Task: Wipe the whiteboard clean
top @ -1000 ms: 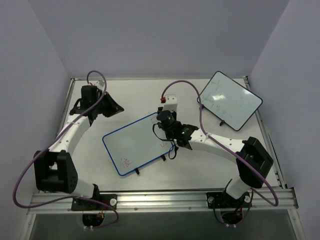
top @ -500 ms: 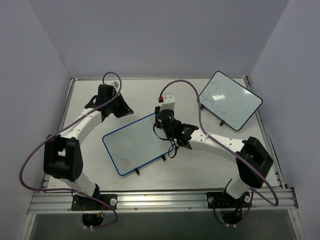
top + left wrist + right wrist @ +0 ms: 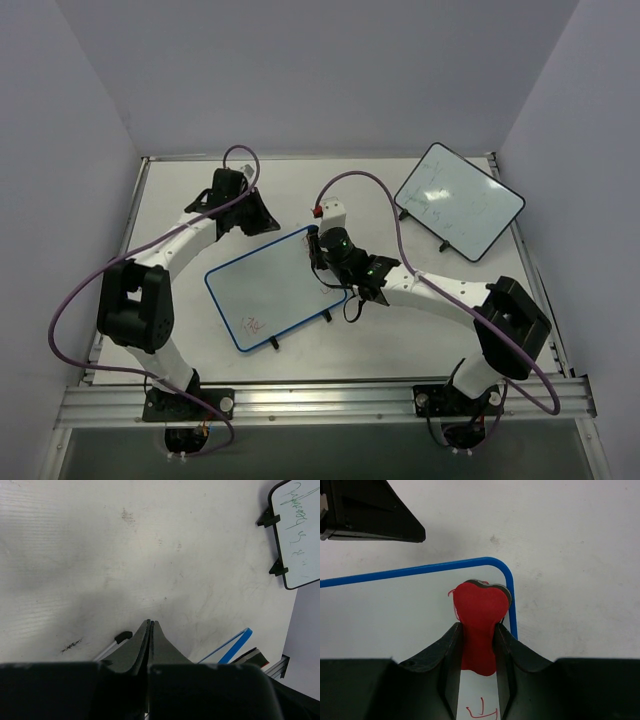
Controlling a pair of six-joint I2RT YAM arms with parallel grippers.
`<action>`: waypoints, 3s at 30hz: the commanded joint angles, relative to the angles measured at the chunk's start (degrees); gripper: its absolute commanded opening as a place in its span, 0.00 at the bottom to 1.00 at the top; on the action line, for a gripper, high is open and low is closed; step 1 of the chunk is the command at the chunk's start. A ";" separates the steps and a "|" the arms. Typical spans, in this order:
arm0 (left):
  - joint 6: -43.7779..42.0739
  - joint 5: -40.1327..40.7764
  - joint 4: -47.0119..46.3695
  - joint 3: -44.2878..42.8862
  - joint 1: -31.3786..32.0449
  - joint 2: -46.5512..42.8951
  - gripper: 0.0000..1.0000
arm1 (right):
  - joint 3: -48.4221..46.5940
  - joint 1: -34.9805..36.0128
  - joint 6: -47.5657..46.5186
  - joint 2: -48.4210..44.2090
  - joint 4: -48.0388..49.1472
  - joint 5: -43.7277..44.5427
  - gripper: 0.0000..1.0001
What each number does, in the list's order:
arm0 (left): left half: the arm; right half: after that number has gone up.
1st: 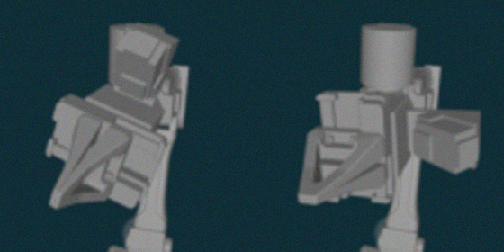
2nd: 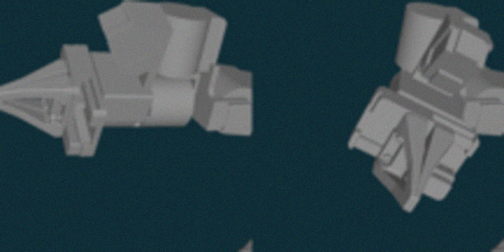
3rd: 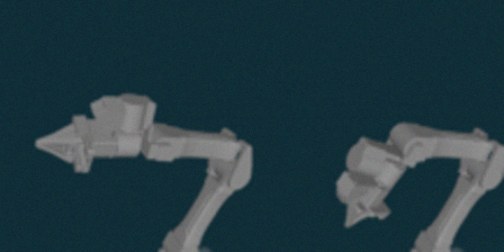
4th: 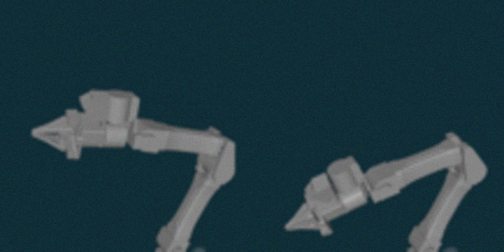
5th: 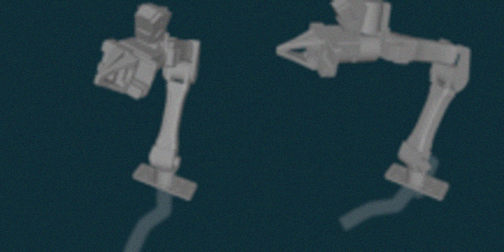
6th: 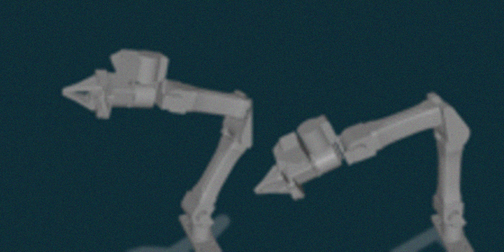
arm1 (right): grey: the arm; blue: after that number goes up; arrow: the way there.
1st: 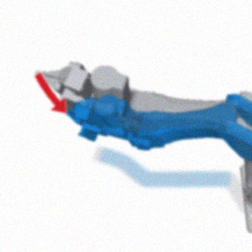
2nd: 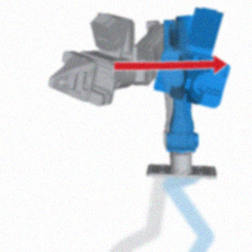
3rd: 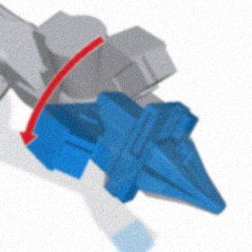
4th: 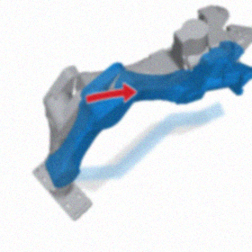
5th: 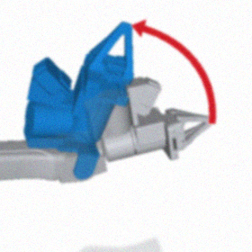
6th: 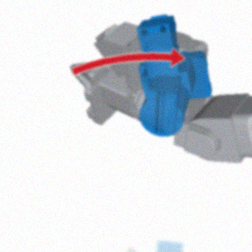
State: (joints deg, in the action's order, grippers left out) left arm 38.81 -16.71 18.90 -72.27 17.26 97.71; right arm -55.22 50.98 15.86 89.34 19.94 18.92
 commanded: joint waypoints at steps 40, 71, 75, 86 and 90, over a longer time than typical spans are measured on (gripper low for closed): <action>-1.10 -2.71 -4.04 -3.32 3.22 1.69 0.02 | -6.30 1.76 1.10 3.12 -5.09 4.54 0.00; -1.45 -2.63 -4.22 -3.05 3.93 1.25 0.02 | -7.01 6.50 3.39 5.85 -5.44 3.58 0.00; -1.54 -2.63 -4.22 -3.05 3.93 1.17 0.02 | -6.22 5.62 3.30 5.06 -5.71 4.81 0.00; -1.37 -2.89 -4.74 -2.96 4.10 0.99 0.02 | -2.53 0.88 2.34 0.23 -7.37 7.27 0.00; -1.28 -2.98 -5.01 -2.96 4.10 1.17 0.02 | -1.91 0.26 1.90 -0.39 -8.08 8.50 0.00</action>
State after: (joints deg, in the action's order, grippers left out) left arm 38.30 -18.87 16.43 -73.12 21.04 99.24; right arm -57.87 51.75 18.44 91.29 13.26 23.81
